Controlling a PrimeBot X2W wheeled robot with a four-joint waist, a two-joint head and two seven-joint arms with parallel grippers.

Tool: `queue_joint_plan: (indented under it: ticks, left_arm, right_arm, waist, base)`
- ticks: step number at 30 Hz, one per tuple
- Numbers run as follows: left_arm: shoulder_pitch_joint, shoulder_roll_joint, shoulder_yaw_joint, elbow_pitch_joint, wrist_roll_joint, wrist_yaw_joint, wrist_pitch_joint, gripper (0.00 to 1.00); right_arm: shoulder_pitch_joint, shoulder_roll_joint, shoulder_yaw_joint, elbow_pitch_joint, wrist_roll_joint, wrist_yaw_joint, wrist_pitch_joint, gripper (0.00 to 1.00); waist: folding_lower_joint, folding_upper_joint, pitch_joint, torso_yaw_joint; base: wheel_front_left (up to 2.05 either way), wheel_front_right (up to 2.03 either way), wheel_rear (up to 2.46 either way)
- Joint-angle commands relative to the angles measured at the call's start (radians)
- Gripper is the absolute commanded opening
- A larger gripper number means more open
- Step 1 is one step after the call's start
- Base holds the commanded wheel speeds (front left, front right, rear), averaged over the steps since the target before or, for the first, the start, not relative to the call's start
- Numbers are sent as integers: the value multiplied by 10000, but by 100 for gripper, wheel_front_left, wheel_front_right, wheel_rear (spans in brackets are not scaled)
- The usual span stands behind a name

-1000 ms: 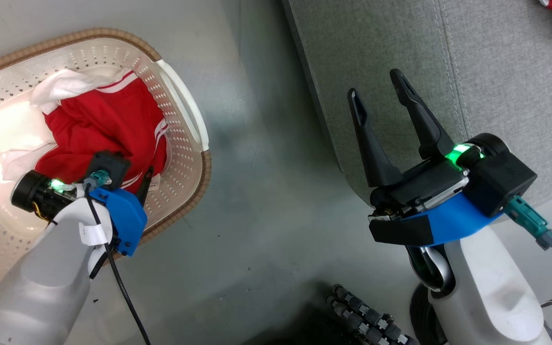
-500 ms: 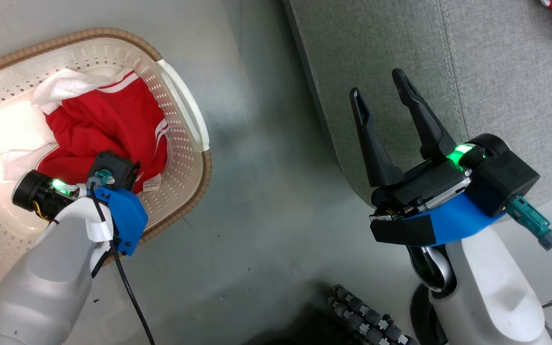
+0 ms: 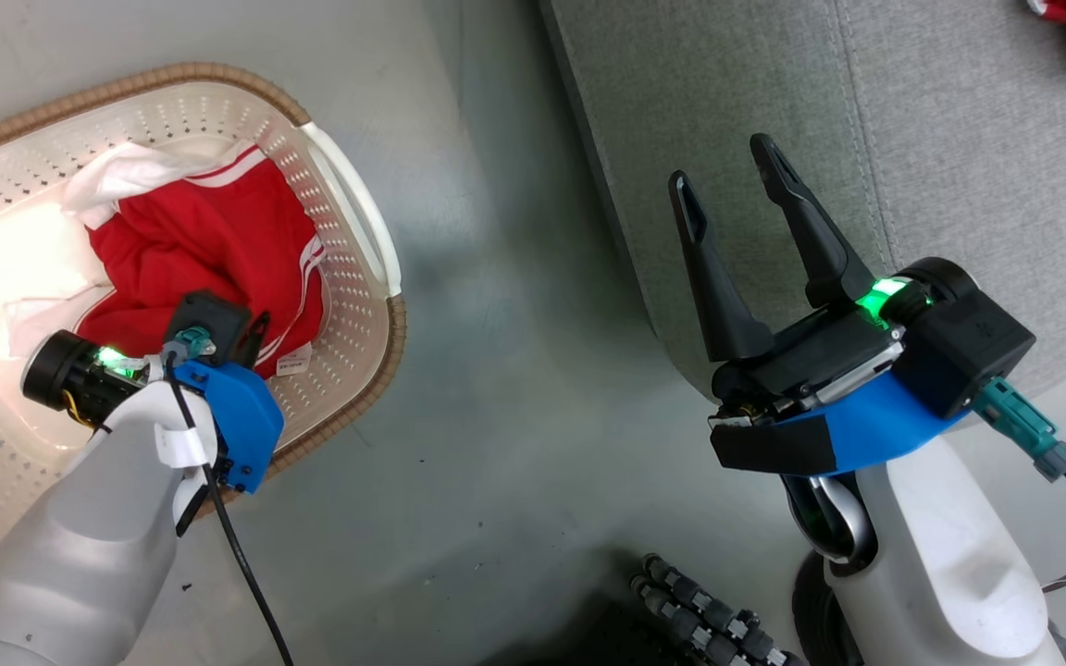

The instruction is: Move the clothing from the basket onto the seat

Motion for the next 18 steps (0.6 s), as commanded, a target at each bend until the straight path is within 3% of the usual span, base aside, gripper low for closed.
queue_joint_plan:
  ticks: [1,5,18]
  left_arm:
    - [-183,-22,13,3,-100,-18,-65,0]
    - [-81,-91,-9,-65,-357,-18,-272,0]
    - [565,-942,-248,-631,-1305,-18,-919,0]
  right_arm:
    - [-144,21,4,12,85,1,-36,100]
    - [-202,21,-22,90,11,1,-36,100]
    - [378,14,-631,491,-871,1,-36,100]
  waist:
    - [0,0,-42,-22]
    - [0,0,-296,19]
    - [0,0,-2225,1121]
  base:
    - [0,0,0]
    - [0,0,0]
    - [0,0,0]
